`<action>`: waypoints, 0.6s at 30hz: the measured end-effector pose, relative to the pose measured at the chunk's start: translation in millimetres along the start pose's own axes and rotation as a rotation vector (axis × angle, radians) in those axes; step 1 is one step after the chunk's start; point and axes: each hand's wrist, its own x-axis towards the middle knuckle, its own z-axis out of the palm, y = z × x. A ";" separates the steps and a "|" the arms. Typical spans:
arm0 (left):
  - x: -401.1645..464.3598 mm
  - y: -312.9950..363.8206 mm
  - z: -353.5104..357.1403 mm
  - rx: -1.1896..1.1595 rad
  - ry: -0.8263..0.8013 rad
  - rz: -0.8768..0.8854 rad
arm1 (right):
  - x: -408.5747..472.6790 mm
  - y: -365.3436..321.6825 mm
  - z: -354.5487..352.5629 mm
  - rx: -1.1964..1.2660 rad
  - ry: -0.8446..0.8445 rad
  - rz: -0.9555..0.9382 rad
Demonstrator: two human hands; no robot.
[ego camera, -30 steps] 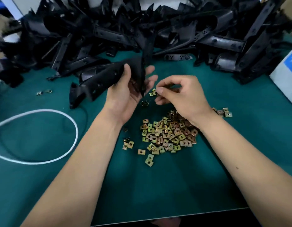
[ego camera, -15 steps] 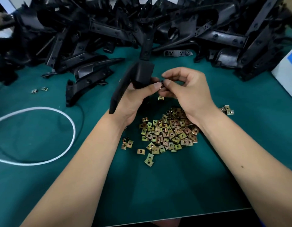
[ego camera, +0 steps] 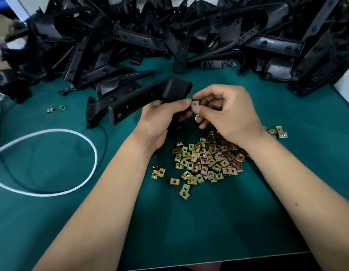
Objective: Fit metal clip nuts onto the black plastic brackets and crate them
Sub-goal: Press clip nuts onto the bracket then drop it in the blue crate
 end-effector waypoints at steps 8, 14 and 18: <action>-2.2 8.8 4.2 -0.126 0.019 -0.083 | -2.2 -3.5 2.1 0.110 0.011 -0.034; -3.8 5.0 13.5 0.033 0.135 0.051 | -0.2 -7.2 6.0 0.271 0.190 0.123; -1.5 10.3 0.8 0.114 0.104 0.158 | 6.0 -5.4 -18.3 0.441 0.326 0.280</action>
